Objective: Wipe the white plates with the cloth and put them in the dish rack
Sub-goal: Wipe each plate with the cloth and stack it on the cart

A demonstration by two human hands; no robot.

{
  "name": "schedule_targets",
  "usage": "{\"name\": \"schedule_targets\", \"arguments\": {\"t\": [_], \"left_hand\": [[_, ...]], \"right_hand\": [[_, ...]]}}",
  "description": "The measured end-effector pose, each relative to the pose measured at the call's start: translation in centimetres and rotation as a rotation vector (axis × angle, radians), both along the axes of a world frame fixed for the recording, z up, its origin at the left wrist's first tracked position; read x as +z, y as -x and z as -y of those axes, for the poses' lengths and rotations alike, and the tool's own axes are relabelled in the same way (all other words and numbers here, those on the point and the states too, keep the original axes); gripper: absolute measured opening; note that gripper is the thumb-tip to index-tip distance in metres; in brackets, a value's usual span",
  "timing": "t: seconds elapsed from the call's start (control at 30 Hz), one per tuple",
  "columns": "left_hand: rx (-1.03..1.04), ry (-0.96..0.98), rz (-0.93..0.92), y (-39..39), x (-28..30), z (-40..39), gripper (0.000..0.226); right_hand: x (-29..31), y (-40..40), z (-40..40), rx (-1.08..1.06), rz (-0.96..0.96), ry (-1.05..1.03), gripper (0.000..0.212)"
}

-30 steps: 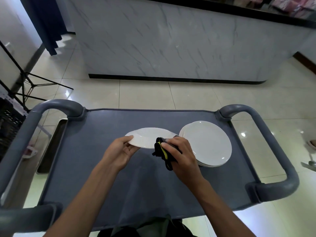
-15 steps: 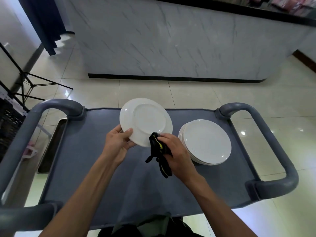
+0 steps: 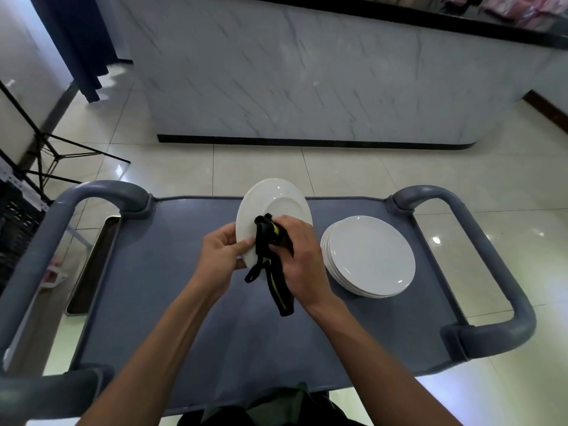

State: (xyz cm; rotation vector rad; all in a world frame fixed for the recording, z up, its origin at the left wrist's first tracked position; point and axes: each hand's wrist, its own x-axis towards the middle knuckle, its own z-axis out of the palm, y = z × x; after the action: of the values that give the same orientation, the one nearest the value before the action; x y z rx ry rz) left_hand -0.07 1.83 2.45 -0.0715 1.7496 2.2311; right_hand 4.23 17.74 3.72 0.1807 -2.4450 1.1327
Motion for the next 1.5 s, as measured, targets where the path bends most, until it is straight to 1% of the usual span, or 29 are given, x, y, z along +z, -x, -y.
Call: {"name": "schedule_targets", "arguments": {"t": [0.07,0.23,0.37,0.43,0.67,0.77,0.87,1.0,1.1,1.2,1.3,1.37,1.5], "left_hand": [[-0.037,0.007,-0.006,-0.1,0.0,0.2,0.024],[-0.107,0.018,-0.036,-0.5,0.0,0.4,0.025],[-0.079,-0.046,-0.032,-0.9,0.1,0.3,0.027],[-0.048,-0.077,-0.020,-1.0,0.0,0.1,0.028],[0.034,-0.104,0.002,-0.3,-0.5,0.5,0.025],[0.043,-0.110,0.006,0.0,-0.5,0.8,0.024],[-0.012,-0.084,-0.005,0.1,-0.3,1.0,0.025],[-0.104,-0.015,-0.066,0.4,0.0,1.3,0.025],[-0.140,-0.020,-0.062,0.7,0.1,1.4,0.026],[-0.133,-0.042,-0.053,0.8,0.3,1.6,0.029],[-0.085,-0.078,-0.053,0.8,0.4,2.0,0.034],[-0.053,-0.110,-0.057,0.7,0.5,2.4,0.035],[0.000,-0.156,-0.062,0.9,0.4,3.0,0.036]], "right_hand": [[0.5,0.6,0.0,-0.032,-0.021,0.002,0.034],[2.3,2.9,-0.1,-0.071,-0.091,-0.089,0.034],[2.9,3.3,0.0,-0.092,-0.083,-0.040,0.039],[2.6,3.0,0.4,-0.107,-0.070,-0.068,0.038],[1.5,1.2,0.7,0.026,0.072,-0.139,0.042],[0.8,0.2,0.4,0.075,0.084,-0.167,0.041],[0.3,-0.5,0.1,0.090,0.066,-0.190,0.038],[1.1,0.6,0.1,0.032,0.017,-0.218,0.042],[2.3,2.0,0.0,-0.008,-0.024,-0.248,0.043],[3.3,3.6,-0.3,-0.024,0.031,-0.245,0.046],[3.9,5.1,-1.1,-0.086,0.115,-0.222,0.043],[4.4,6.1,-2.1,-0.102,0.163,-0.154,0.046],[5.5,6.9,-3.3,-0.059,0.256,-0.032,0.048]]}}
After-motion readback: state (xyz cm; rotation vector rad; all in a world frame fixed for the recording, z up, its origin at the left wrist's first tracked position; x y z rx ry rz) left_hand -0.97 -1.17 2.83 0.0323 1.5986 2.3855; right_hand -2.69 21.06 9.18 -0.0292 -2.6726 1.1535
